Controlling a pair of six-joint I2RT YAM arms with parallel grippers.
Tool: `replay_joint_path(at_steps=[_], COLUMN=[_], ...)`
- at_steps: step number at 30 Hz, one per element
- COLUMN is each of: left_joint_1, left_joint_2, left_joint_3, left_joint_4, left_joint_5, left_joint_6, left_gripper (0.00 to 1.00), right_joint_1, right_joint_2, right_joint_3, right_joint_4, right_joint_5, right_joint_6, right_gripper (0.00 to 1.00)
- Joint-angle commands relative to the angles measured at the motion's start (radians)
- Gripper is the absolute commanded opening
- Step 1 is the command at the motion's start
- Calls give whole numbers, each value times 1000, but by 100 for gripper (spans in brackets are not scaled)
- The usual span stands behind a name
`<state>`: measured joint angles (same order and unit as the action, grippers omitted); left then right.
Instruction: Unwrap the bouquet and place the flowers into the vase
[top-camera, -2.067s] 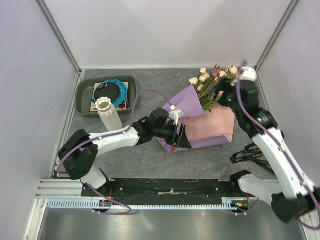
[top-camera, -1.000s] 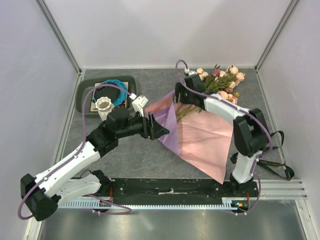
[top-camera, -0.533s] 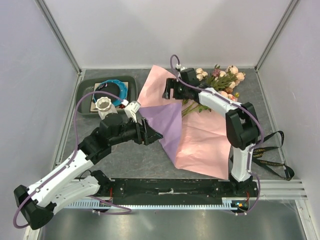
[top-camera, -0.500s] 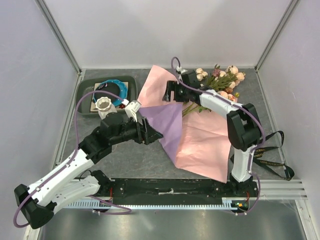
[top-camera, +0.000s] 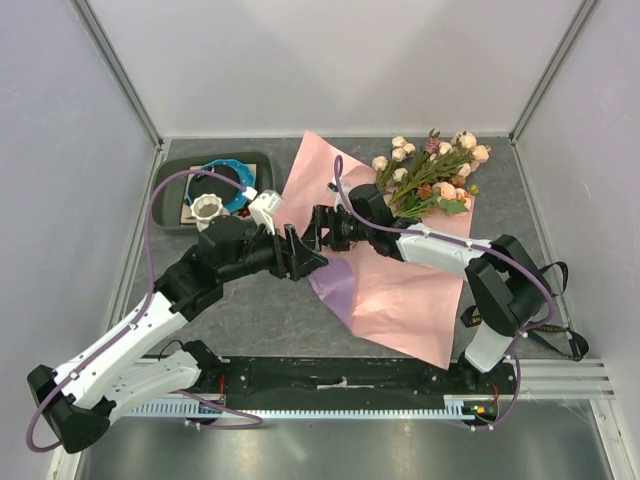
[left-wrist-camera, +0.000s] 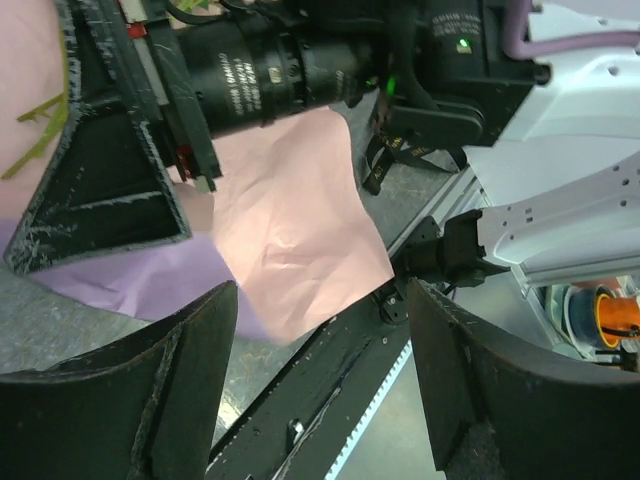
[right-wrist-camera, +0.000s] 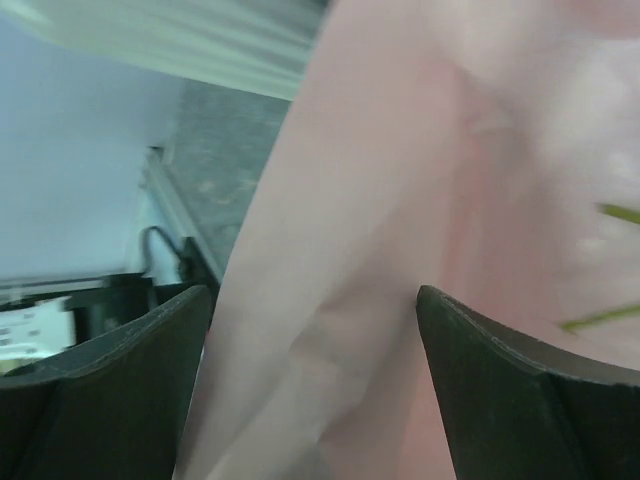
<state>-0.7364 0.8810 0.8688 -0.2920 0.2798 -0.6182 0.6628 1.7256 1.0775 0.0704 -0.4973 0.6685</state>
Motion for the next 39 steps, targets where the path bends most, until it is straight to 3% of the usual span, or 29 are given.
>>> replay_joint_path(at_steps=[1, 10, 15, 19, 25, 29, 33, 39], left_joint_1=[3, 2, 3, 3, 3, 3, 3, 3], left_joint_2=[-40, -73, -85, -71, 25, 108, 177, 185], left_joint_3=[48, 87, 94, 91, 56, -46, -145, -252], left_joint_4=[-27, -76, -91, -93, -75, 0, 100, 197], left_joint_5=[-54, -79, -90, -85, -41, -24, 31, 85], left_joint_6=[51, 61, 71, 74, 64, 41, -12, -78], left_gripper=[75, 75, 75, 76, 77, 77, 75, 75], right_joint_1=[53, 112, 106, 72, -127, -316, -371, -440], right_joint_2=[-43, -4, -73, -153, -261, -291, -255, -120], right_joint_3=[-39, -97, -149, -146, -149, -169, -127, -87], right_joint_4=[308, 509, 453, 184, -111, -115, -115, -104], right_joint_5=[-84, -165, -162, -48, 225, 334, 417, 479], right_joint_6=[221, 441, 379, 199, 120, 155, 151, 287], right_gripper=[92, 92, 92, 92, 81, 71, 69, 66])
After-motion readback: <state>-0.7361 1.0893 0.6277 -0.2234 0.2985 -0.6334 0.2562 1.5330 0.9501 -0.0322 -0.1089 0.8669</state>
